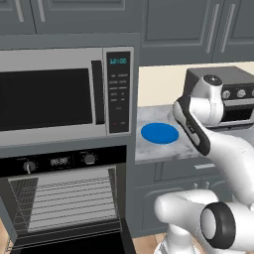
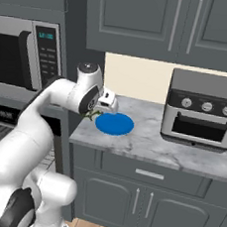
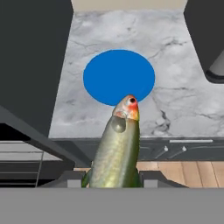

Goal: Take the fish from the oven and place it on the plate on the counter.

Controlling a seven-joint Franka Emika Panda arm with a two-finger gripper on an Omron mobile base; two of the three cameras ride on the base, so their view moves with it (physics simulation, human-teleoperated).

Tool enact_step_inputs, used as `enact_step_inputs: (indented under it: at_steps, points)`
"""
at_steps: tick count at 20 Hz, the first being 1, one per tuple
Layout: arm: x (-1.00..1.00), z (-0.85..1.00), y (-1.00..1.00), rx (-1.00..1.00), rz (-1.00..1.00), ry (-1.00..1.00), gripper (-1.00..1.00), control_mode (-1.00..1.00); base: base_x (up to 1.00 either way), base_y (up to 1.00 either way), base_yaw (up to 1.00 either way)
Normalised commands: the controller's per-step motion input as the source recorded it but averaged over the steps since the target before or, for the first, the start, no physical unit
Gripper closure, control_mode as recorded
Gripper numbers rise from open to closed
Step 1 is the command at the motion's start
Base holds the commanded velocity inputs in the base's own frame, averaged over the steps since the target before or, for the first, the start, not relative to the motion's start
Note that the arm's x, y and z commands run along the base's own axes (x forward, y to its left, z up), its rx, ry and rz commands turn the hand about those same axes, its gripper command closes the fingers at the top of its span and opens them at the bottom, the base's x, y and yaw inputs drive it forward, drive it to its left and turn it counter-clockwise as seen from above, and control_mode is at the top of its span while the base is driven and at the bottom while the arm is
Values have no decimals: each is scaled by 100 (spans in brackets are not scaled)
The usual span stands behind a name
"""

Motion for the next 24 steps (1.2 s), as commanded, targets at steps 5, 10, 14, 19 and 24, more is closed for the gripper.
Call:
enact_step_inputs:
  at_steps: [5, 10, 14, 19, 24]
  points:
    - [64, -39, -13, -3, 8, 12, 100, -100, 0, 0, 0]
    - [60, -29, -24, 0, 10, 15, 100, -100, 0, 0, 0]
    - [56, -20, -10, -1, 9, 9, 100, -100, 0, 0, 0]
    - [57, -23, 0, -5, 3, 3, 100, -100, 0, 0, 0]
    - [47, -37, 0, -6, 3, 0, 100, -100, 0, 0, 0]
